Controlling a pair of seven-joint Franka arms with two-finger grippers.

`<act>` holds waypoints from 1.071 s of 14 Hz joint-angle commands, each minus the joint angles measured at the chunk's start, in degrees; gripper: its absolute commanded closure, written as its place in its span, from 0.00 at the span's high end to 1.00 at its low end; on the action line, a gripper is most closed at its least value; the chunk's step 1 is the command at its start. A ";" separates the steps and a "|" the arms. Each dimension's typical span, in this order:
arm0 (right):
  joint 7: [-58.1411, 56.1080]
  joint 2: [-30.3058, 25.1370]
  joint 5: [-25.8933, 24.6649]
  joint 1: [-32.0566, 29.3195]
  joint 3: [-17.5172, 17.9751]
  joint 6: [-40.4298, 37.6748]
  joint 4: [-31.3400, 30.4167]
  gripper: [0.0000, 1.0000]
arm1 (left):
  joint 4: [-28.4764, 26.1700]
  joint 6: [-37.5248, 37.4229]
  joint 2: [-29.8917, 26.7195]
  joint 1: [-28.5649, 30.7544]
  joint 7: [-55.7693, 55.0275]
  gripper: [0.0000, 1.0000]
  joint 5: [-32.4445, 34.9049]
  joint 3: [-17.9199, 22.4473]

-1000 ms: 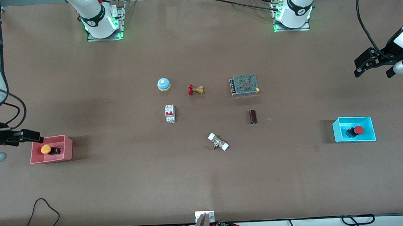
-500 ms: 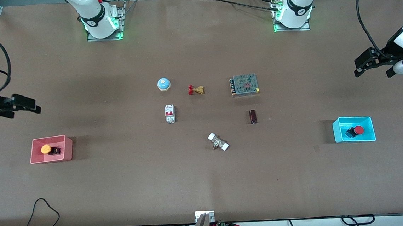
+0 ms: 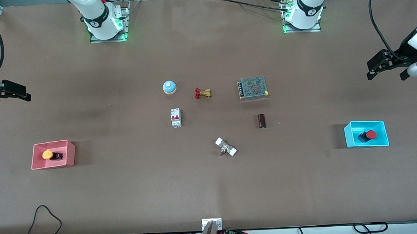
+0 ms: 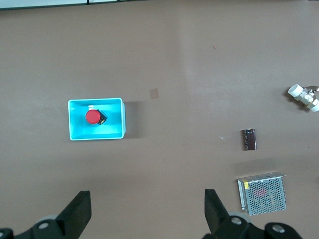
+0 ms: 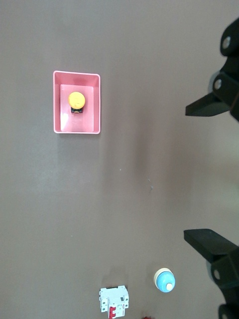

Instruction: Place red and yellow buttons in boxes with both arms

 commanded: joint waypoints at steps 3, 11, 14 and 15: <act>1.41 -1.65 -1.20 -4.73 5.23 0.22 -1.30 1.00 | -1.52 0.59 -1.63 1.01 1.19 1.00 0.29 -0.43; 6.60 -4.63 -4.90 -5.56 7.47 0.05 -3.48 1.00 | -1.35 0.68 -1.63 1.19 1.19 1.00 0.29 -0.43; 5.89 -6.39 -4.90 -5.74 7.29 -0.30 -5.34 1.00 | -1.26 0.59 -1.63 1.19 1.19 1.00 0.29 -0.34; 5.81 -6.57 -4.90 -5.82 7.20 -0.30 -5.51 1.00 | -1.26 0.59 -1.63 1.19 1.19 1.00 0.29 -0.34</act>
